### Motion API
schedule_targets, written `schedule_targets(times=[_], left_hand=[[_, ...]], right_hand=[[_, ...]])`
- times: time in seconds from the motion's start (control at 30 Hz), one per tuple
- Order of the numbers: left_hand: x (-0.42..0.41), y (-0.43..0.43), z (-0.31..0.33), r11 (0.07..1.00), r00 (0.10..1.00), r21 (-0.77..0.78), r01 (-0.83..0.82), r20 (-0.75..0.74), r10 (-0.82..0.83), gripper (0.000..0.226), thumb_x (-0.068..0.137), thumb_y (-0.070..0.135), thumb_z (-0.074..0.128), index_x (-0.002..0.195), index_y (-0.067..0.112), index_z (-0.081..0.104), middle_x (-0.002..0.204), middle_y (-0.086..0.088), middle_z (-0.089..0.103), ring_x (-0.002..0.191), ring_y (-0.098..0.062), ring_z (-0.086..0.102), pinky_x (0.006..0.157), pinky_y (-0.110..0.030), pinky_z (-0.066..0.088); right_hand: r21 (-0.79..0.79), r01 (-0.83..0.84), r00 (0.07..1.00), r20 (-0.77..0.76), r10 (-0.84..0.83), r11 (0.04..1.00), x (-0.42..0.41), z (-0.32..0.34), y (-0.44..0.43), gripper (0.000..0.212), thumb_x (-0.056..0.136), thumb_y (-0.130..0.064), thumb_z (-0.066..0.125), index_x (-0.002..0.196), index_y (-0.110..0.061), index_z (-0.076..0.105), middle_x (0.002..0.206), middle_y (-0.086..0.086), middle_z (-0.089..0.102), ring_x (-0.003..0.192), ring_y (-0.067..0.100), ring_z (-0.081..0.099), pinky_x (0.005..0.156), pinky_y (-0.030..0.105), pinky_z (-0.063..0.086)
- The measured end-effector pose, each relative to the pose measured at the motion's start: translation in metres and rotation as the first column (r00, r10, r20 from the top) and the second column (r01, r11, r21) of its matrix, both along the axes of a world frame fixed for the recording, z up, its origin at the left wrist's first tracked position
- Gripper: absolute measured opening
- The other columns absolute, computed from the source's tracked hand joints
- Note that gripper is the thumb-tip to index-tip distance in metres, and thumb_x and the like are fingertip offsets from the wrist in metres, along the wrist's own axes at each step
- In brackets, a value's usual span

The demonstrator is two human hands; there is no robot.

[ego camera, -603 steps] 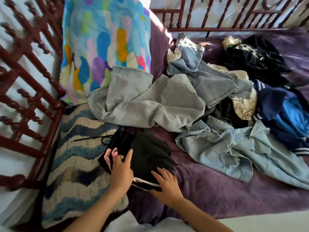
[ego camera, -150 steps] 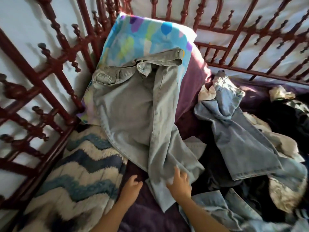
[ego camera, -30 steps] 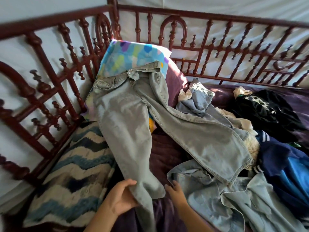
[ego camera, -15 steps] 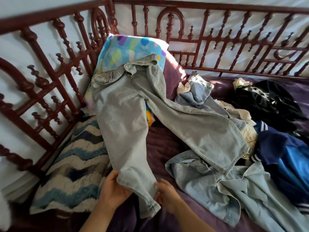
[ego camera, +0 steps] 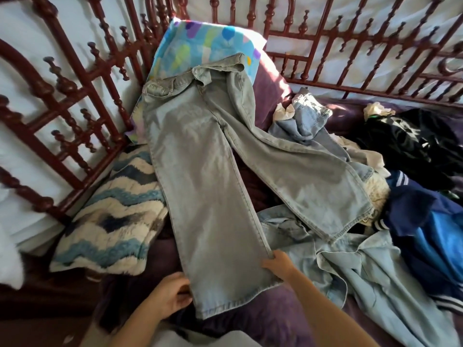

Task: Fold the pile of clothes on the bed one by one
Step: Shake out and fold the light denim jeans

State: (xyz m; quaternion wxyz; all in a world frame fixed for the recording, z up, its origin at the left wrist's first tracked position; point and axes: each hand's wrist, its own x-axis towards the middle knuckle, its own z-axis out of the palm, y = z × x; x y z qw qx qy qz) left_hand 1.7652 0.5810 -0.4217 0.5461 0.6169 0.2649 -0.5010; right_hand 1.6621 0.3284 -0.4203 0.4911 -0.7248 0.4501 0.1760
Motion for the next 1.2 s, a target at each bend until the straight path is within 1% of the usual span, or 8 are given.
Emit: schedule_targets(times=[0.1, 0.27, 0.37, 0.47, 0.6, 0.73, 0.83, 1.2], left_hand=[[-0.012, -0.003, -0.01, 0.987, 0.988, 0.126, 0.101, 0.104, -0.114, 0.02, 0.091, 0.0, 0.05, 0.074, 0.01, 0.048, 0.065, -0.013, 0.056, 0.056, -0.023, 0.051, 0.049, -0.025, 0.041], [-0.031, -0.006, -0.025, 0.951, 0.969, 0.252, 0.182, 0.121, -0.217, 0.016, 0.092, 0.007, 0.05, 0.078, 0.011, 0.045, 0.07, -0.012, 0.055, 0.058, -0.022, 0.049, 0.056, -0.025, 0.038], [-0.028, -0.01, -0.025, 0.881, 0.919, 0.377, 0.284, 0.155, -0.362, 0.023, 0.092, 0.014, 0.051, 0.07, 0.013, 0.043, 0.065, -0.008, 0.053, 0.05, -0.018, 0.044, 0.053, -0.021, 0.031], [-0.006, -0.012, -0.02, 0.826, 0.84, 0.477, 0.299, 0.279, -0.465, 0.03, 0.09, 0.017, 0.055, 0.062, 0.013, 0.044, 0.06, -0.006, 0.05, 0.044, -0.017, 0.041, 0.046, -0.02, 0.028], [0.035, -0.018, -0.005, 0.793, 0.723, 0.505, 0.341, 0.399, -0.565, 0.024, 0.089, 0.013, 0.053, 0.066, 0.012, 0.047, 0.067, -0.009, 0.053, 0.059, -0.022, 0.051, 0.056, -0.028, 0.035], [0.084, -0.035, 0.014, 0.744, 0.594, 0.542, 0.39, 0.47, -0.653, 0.008, 0.092, 0.017, 0.05, 0.091, 0.011, 0.055, 0.092, -0.008, 0.059, 0.084, -0.023, 0.057, 0.075, -0.031, 0.043], [0.133, -0.051, 0.03, 0.756, 0.552, 0.536, 0.375, 0.527, -0.647, 0.024, 0.091, 0.019, 0.052, 0.112, 0.008, 0.057, 0.114, -0.01, 0.06, 0.104, -0.027, 0.058, 0.086, -0.03, 0.044], [0.34, -0.128, 0.091, 0.803, 0.351, 0.491, 0.339, 0.726, -0.592, 0.029, 0.092, 0.015, 0.052, 0.119, 0.005, 0.054, 0.121, -0.016, 0.059, 0.111, -0.029, 0.055, 0.09, -0.032, 0.04]], right_hand=[[-0.001, 0.052, 0.998, 0.045, -0.051, 0.999, -0.015, -0.001, -0.013, 0.009, 0.081, -0.003, 0.062, 0.09, -0.001, 0.061, 0.08, 0.01, 0.06, 0.071, 0.02, 0.057, 0.063, 0.026, 0.05], [-0.039, -0.008, 0.999, -0.031, 0.007, 0.999, -0.028, -0.011, -0.019, 0.017, 0.079, -0.002, 0.067, 0.09, -0.007, 0.055, 0.072, 0.001, 0.056, 0.058, 0.008, 0.05, 0.043, 0.012, 0.04], [-0.161, -0.112, 0.982, -0.168, 0.085, 0.981, -0.027, -0.019, -0.019, 0.045, 0.082, -0.011, 0.064, 0.124, -0.009, 0.046, 0.114, 0.012, 0.059, 0.093, 0.022, 0.059, 0.065, 0.022, 0.041], [-0.211, -0.16, 0.976, -0.178, 0.123, 0.964, -0.017, -0.015, -0.022, 0.058, 0.082, -0.016, 0.065, 0.134, -0.011, 0.038, 0.128, 0.013, 0.052, 0.112, 0.026, 0.055, 0.082, 0.028, 0.045], [-0.251, -0.226, 0.967, -0.176, 0.186, 0.941, 0.014, 0.0, -0.028, 0.053, 0.083, -0.02, 0.064, 0.131, -0.009, 0.044, 0.128, 0.013, 0.052, 0.113, 0.027, 0.053, 0.09, 0.031, 0.045], [-0.273, -0.28, 0.958, -0.141, 0.249, 0.92, 0.06, 0.019, -0.029, 0.046, 0.086, -0.02, 0.061, 0.13, -0.013, 0.048, 0.126, 0.01, 0.055, 0.111, 0.024, 0.055, 0.087, 0.028, 0.044], [-0.302, -0.255, 0.967, -0.089, 0.239, 0.918, 0.108, 0.038, -0.034, 0.041, 0.086, -0.02, 0.061, 0.124, -0.016, 0.05, 0.122, 0.011, 0.054, 0.108, 0.023, 0.054, 0.086, 0.029, 0.046], [-0.582, -0.255, 0.958, -0.042, 0.284, 0.772, 0.296, 0.118, -0.079, 0.045, 0.087, -0.023, 0.057, 0.13, -0.012, 0.048, 0.131, 0.011, 0.05, 0.123, 0.024, 0.045, 0.097, 0.027, 0.034]])
